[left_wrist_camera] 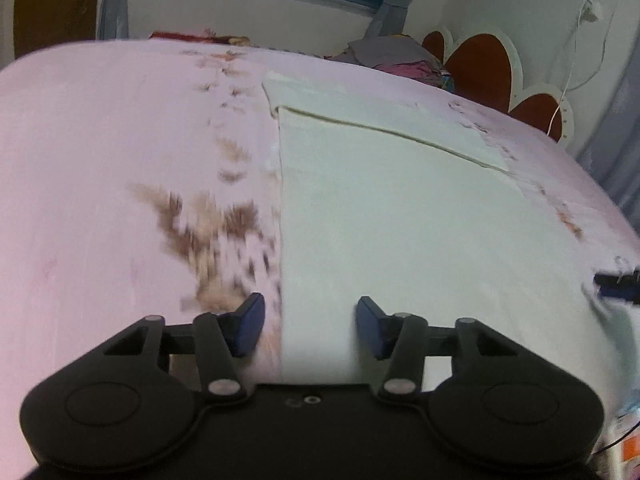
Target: Fold small clothes
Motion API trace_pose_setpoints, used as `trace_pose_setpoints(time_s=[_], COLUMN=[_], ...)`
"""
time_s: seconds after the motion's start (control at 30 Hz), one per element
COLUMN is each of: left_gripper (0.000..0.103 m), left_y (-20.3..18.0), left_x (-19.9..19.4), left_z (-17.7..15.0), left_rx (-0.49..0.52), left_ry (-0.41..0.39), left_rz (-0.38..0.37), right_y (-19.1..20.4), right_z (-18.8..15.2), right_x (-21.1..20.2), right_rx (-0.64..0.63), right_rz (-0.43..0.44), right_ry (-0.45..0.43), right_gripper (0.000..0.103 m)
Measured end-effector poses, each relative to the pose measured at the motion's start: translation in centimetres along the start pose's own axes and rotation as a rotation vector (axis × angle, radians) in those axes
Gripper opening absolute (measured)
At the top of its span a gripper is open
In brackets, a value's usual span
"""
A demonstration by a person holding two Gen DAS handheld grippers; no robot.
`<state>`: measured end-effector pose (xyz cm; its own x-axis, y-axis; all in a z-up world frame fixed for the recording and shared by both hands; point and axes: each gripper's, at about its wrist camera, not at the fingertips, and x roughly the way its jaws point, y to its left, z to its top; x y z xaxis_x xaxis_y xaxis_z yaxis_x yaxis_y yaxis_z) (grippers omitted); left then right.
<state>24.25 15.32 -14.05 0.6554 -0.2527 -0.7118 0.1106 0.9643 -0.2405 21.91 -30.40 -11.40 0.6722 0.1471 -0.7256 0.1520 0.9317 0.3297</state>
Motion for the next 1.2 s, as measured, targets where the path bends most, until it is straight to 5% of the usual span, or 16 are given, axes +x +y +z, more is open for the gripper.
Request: trace_pose_setpoints(time_s=[0.13, 0.43, 0.7, 0.8, 0.87, 0.93, 1.03, 1.13, 1.2], left_gripper=[0.04, 0.037, 0.035, 0.027, 0.003, 0.003, 0.003, 0.004, 0.003], left_y=[0.5, 2.0, 2.8, 3.1, 2.8, 2.7, 3.0, 3.8, 4.2], left_x=[-2.1, -4.3, -3.1, -2.2, -1.9, -2.4, -4.4, -2.7, -2.2], left_z=[-2.3, -5.9, -5.9, -5.8, -6.0, -6.3, -6.4, -6.9, -7.3], left_rx=[-0.064, -0.275, -0.369, -0.413, -0.39, -0.383, -0.375, -0.39, -0.439], left_ry=[0.009, 0.032, 0.018, 0.022, 0.036, 0.009, -0.086, 0.004, -0.008], left_rz=[-0.032, -0.213, -0.257, -0.281, -0.27, -0.27, -0.283, -0.22, -0.239], right_y=[-1.1, -1.5, -2.8, -2.9, -2.7, -2.5, -2.8, -3.7, -3.7], right_z=[-3.3, -8.3, -8.2, -7.8, -8.0, -8.3, -8.3, -7.8, -8.0], right_x=[-2.3, -5.2, -5.0, -4.0, -3.9, -3.7, -5.4, -6.9, -5.5], right_rx=[0.04, 0.13, 0.258, 0.28, 0.266, 0.24, 0.236, 0.233, 0.211], right_rz=[0.053, 0.237, 0.356, 0.38, 0.388, 0.393, 0.434, 0.422, 0.361], right_ry=[0.038, 0.11, 0.114, 0.148, 0.156, 0.169, 0.1, 0.04, 0.106], right_gripper=[0.049, 0.049, 0.048, 0.038, 0.032, 0.002, 0.002, 0.002, 0.002])
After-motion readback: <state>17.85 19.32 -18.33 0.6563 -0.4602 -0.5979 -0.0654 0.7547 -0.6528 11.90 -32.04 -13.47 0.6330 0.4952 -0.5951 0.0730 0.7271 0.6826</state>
